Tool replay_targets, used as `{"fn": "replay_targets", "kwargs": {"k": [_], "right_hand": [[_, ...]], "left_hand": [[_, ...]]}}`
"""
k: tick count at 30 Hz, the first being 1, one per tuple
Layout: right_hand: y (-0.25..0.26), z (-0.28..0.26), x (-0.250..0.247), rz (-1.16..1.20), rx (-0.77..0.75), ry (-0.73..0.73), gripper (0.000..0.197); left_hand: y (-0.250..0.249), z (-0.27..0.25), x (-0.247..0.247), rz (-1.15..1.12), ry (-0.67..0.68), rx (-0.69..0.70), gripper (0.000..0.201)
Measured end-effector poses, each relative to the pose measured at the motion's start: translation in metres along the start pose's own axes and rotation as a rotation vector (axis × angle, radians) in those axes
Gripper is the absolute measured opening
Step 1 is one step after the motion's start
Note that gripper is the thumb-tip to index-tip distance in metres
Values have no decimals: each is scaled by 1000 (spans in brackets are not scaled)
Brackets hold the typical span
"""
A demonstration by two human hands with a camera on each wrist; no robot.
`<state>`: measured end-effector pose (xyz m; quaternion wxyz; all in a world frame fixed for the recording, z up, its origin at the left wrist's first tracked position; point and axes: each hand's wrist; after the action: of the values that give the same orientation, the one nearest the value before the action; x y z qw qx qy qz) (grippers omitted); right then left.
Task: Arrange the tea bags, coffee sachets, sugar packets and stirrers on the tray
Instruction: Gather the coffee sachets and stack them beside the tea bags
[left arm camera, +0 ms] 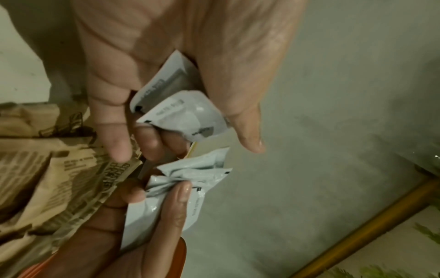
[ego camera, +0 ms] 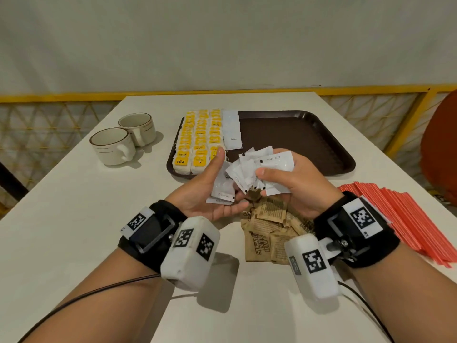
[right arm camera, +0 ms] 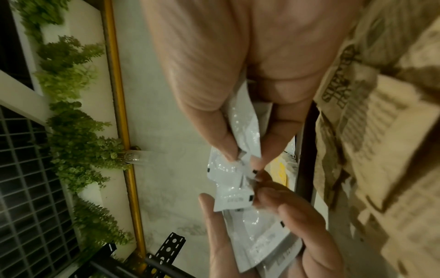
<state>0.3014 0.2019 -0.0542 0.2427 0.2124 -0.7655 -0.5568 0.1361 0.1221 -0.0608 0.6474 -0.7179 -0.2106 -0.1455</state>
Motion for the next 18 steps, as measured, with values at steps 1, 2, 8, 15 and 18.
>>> {"fn": "replay_targets", "kwargs": {"k": [1, 2, 8, 15, 18], "right_hand": [[0, 0, 0, -5, -11, -10, 28], [0, 1, 0, -17, -23, -15, 27], [0, -3, 1, -102, -49, -3, 37], [2, -6, 0, -134, -26, 5, 29], [1, -5, 0, -163, -10, 26, 27]], "left_hand": [[1, -1, 1, 8, 1, 1, 57], [1, -1, 2, 15, 11, -1, 55], [0, -6, 4, -4, 59, 17, 36], [0, 1, 0, 7, 55, -3, 62], [-1, 0, 0, 71, 89, -31, 66]]}}
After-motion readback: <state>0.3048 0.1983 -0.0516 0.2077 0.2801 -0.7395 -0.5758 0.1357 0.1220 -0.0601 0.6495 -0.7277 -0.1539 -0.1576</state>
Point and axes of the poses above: each hand's wrist, its own z-axis towards the middle knuckle, its own x-axis out of the palm, y = z × x, and after that the axes turned 15 degrees about x, right-handed
